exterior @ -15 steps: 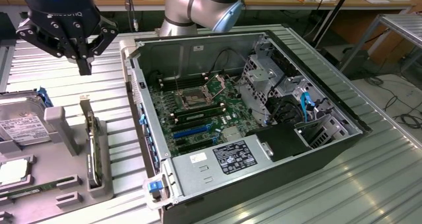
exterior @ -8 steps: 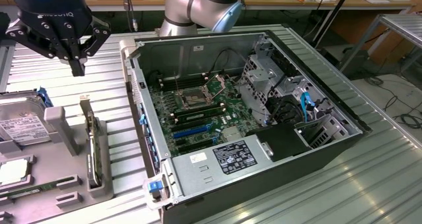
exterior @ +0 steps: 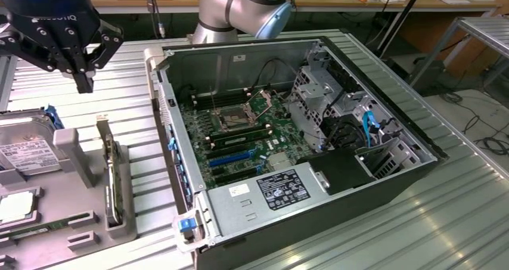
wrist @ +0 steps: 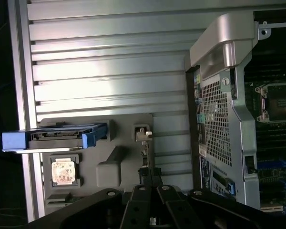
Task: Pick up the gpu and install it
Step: 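Reach for the gpu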
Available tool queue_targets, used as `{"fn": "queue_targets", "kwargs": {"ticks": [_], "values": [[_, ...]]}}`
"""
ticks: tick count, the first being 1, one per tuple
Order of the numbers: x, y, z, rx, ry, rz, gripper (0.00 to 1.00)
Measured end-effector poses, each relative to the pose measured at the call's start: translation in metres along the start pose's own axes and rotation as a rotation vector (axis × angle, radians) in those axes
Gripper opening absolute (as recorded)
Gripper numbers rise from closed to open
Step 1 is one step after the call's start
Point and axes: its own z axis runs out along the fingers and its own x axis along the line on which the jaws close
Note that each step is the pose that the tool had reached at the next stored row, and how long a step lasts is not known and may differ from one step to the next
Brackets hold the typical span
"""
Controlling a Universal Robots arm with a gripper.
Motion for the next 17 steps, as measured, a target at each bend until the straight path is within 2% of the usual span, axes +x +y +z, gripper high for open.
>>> {"fn": "queue_targets", "kwargs": {"ticks": [8,17], "values": [[0.0091,-0.0007,-0.0002,0.0000,0.0000,0.000,0.11],[0.0093,-0.0007,-0.0001,0.0000,0.0000,0.000,0.11]]}}
